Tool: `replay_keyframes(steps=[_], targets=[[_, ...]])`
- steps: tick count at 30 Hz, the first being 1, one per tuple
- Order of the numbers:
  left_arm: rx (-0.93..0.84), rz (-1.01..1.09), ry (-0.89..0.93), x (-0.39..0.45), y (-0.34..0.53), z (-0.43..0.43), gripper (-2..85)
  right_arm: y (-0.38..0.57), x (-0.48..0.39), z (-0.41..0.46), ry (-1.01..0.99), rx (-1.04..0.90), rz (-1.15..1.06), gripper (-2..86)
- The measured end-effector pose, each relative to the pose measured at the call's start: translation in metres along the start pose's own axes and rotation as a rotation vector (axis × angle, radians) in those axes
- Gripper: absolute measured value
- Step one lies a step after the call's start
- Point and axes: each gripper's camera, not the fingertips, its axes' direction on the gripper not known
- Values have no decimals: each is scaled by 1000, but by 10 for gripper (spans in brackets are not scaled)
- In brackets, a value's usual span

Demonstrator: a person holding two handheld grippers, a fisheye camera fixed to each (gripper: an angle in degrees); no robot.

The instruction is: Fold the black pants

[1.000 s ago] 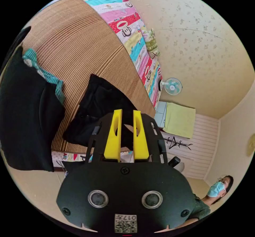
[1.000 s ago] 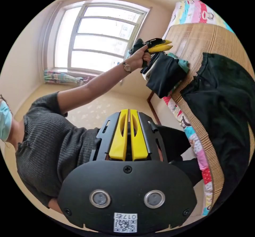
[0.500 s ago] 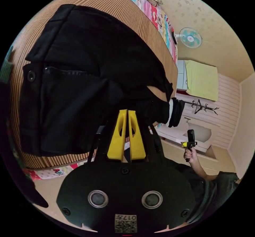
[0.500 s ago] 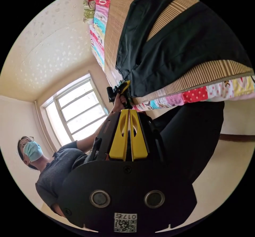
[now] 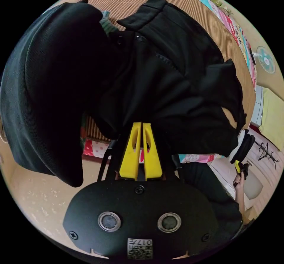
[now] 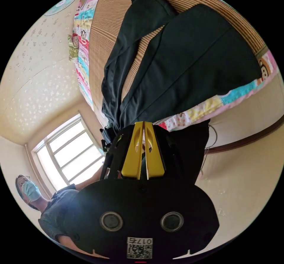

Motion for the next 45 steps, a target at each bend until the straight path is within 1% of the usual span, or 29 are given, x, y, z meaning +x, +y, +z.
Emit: replay_keyframes(steps=[2, 5, 7, 8, 10, 12, 15, 16, 17, 19, 21, 24, 25, 28, 29, 30, 32, 33, 34, 36, 39, 41, 42, 43, 45], targets=[[-22, 76, -55, 21, 25, -7, -10, -20, -13, -18, 45, 42, 0, 18], [-77, 178, -60, 55, 60, -4, -10, -55, -33, -53, 61, 159, -11, 44], [-103, 216, -71, 74, 80, -1, -10, -76, -36, -72, 71, 230, 37, 77], [-119, 231, -78, 86, 93, 2, -10, -89, -32, -82, 61, 268, 102, 108], [-145, 247, -75, 101, 108, 8, -10, -104, -25, -94, -3, 309, 192, 136], [-169, 254, -69, 115, 121, 13, -10, -106, -12, -102, -92, 359, 363, 142], [-195, 256, -51, 134, 134, 20, -10, -92, 1, -111, -227, 432, 482, 122], [-198, 260, -33, 139, 138, 20, -10, -89, 3, -113, -237, 439, 494, 110], [-199, 260, -20, 144, 140, 20, -10, -84, 3, -118, -247, 441, 482, 86], [-200, 250, -18, 150, 143, 18, -10, -78, -2, -128, -254, 422, 414, 70], [-194, 239, -12, 154, 145, 13, -10, -62, -18, -149, -267, 459, 326, 67], [-169, 218, -2, 157, 150, 4, -10, -44, -41, -179, -274, 553, 247, 77], [-161, 206, 2, 158, 153, 1, -10, -45, -45, -185, -258, 556, 233, 84], [-160, 181, 21, 160, 160, -2, -10, -59, -63, -196, -67, 511, 216, 116], [-164, 176, 21, 161, 163, -2, -10, -68, -67, -193, 23, 456, 211, 117], [-166, 175, 19, 162, 165, -2, -10, -78, -69, -185, 98, 378, 212, 108], [-171, 179, 3, 167, 173, -5, -10, -80, -74, -180, 162, 327, 226, 77], [-170, 181, -3, 168, 175, -6, -10, -75, -83, -183, 143, 328, 176, 49], [-166, 182, -12, 169, 179, -9, -10, -71, -89, -187, 107, 347, 140, 45], [-161, 180, -15, 170, 186, -15, -10, -46, -117, -214, -132, 493, 8, 36], [-156, 166, -22, 169, 194, -23, -10, -36, -159, -251, -392, 636, -102, 34], [-156, 157, -30, 168, 199, -28, -10, -50, -192, -268, -448, 662, -148, 37], [-156, 155, -31, 168, 200, -29, -10, -68, -216, -275, -430, 649, -167, 40], [-157, 150, -34, 167, 201, -31, -10, -78, -228, -277, -403, 633, -175, 43], [-156, 141, -38, 166, 203, -34, -10, -122, -266, -279, -254, 547, -202, 63]])
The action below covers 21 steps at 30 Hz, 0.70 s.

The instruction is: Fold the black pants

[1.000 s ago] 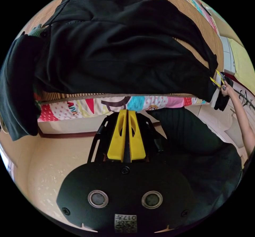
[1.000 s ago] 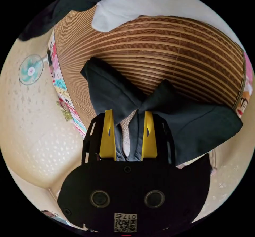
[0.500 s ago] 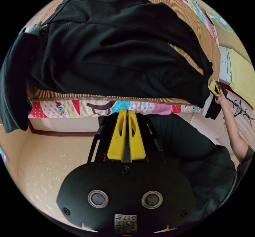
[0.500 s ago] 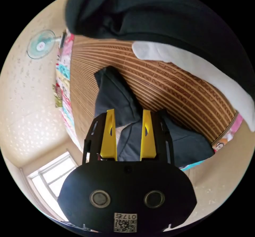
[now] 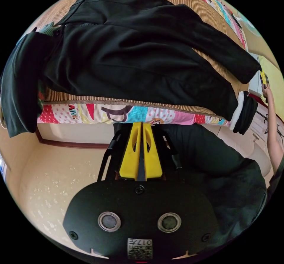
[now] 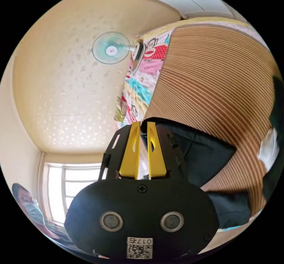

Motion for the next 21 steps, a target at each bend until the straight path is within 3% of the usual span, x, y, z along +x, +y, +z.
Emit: replay_keyframes(steps=[4, 7, 10, 12, 14, 19, 21], targets=[[10, -14, 6, 1, 7, -8, -10, -16, -21, 16, 108, -23, -68, 78], [16, -18, 12, 4, 14, -13, -10, 5, -31, 36, 309, -105, -200, 32], [-5, -11, 10, 7, 18, -13, -10, 34, -5, 92, 678, -387, -306, 14], [-16, -3, -2, 7, 21, -15, -10, 75, 46, 136, 1128, -661, -404, 8], [-12, 0, -2, 7, 25, -22, -10, 105, 47, 128, 1157, -576, -607, 7], [22, -36, 61, -4, 36, -37, -9, 117, 52, 93, 1186, -546, -418, 10], [24, -69, 96, -12, 39, -39, -9, 145, 29, 39, 1020, -376, -459, 16]])
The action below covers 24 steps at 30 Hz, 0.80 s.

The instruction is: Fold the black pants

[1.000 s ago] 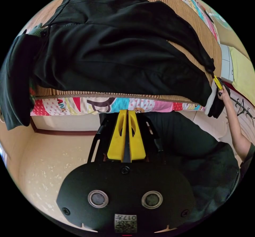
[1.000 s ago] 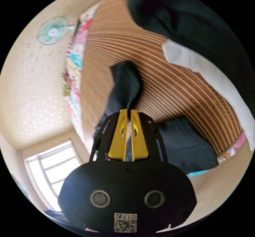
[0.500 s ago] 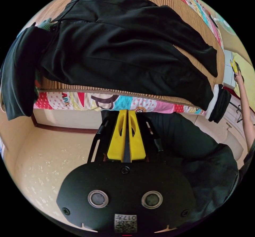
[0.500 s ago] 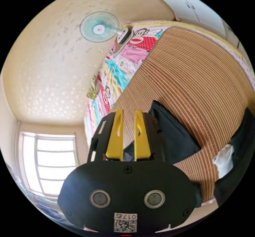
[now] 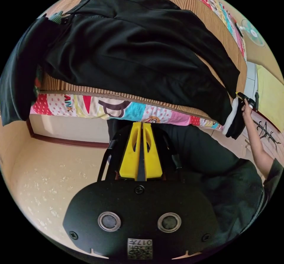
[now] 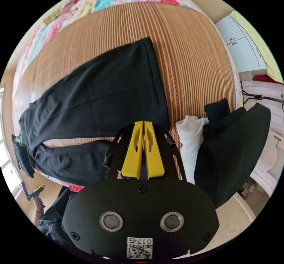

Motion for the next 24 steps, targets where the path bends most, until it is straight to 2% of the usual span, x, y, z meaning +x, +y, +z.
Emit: replay_keyframes(steps=[2, 4, 6, 8, 11, 12, 13, 15, 17, 19, 21, 23, 24], targets=[[8, -46, 29, -10, 4, -6, -9, 41, 19, -13, -41, 49, 69, 27], [15, -76, 53, -16, 7, -11, -9, 75, 44, -3, -75, 12, 167, 63], [19, -92, 81, -21, 9, -16, -9, 103, 69, 27, -110, -72, 192, 142], [14, -98, 84, -26, 11, -26, -9, 108, 80, 48, -157, -120, 187, 164], [19, -97, 64, -31, 12, -45, -9, 101, 87, 82, -284, -212, 216, 99], [22, -97, 63, -31, 12, -49, -9, 96, 81, 85, -373, -222, 206, 54], [29, -97, 61, -33, 13, -58, -9, 95, 75, 81, -381, -199, 195, 50], [43, -98, 60, -34, 14, -70, -9, 100, 25, 43, -385, -61, 4, 40], [55, -96, 67, -35, 16, -82, -9, 115, -28, 23, -425, -39, -187, 38], [54, -92, 77, -35, 16, -88, -9, 136, -80, 16, -459, -73, -380, 38], [49, -93, 82, -36, 16, -92, -9, 162, -131, 20, -376, -177, -601, 39], [47, -98, 104, -38, 13, -101, -8, 170, -136, 16, -284, -162, -619, 39], [50, -99, 109, -39, 13, -103, -8, 168, -120, 10, -233, -128, -549, 39]])
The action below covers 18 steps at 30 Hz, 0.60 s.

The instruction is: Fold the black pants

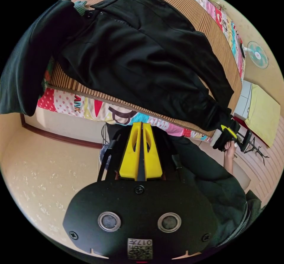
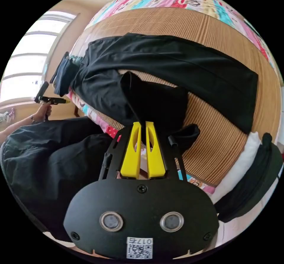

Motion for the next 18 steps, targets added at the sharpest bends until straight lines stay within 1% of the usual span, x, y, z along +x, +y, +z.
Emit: replay_keyframes(steps=[1, 3, 4, 5, 6, 8, 10, 12, 13, 14, 15, 16, 17, 18], targets=[[12, 4, 9, -1, -1, -7, -8, 5, 11, -6, 18, 18, 54, 39], [35, 19, 18, -2, -2, -19, -6, 41, 83, -38, 25, 154, 384, 42], [46, 29, 21, -3, -2, -25, -4, 54, 103, -46, 31, 191, 483, 44], [54, 34, 25, -6, -2, -30, 1, 84, 139, -56, 63, 238, 668, 49], [56, 34, 27, -8, -2, -32, 3, 112, 170, -59, 94, 244, 817, 57], [65, 6, 49, -20, -4, -37, 39, 147, 201, -54, 102, 192, 965, 65], [91, -54, 95, -35, -5, -40, 57, 175, 206, -49, 62, 193, 1007, 74], [161, -133, 190, -55, -3, -45, 70, 212, 195, -38, -38, 254, 1039, 81], [225, -208, 261, -71, 0, -49, 80, 222, 192, -33, -69, 267, 1058, 82], [296, -307, 331, -89, 6, -51, 90, 242, 187, -21, -147, 296, 1109, 84], [331, -364, 363, -99, 9, -52, 95, 262, 182, -6, -246, 330, 1157, 85], [412, -484, 416, -117, 19, -53, 106, 271, 179, 3, -300, 346, 1174, 86], [492, -598, 460, -133, 30, -53, 114, 287, 174, 23, -415, 371, 1199, 87], [528, -648, 481, -140, 35, -52, 117, 300, 169, 43, -519, 390, 1223, 88]])
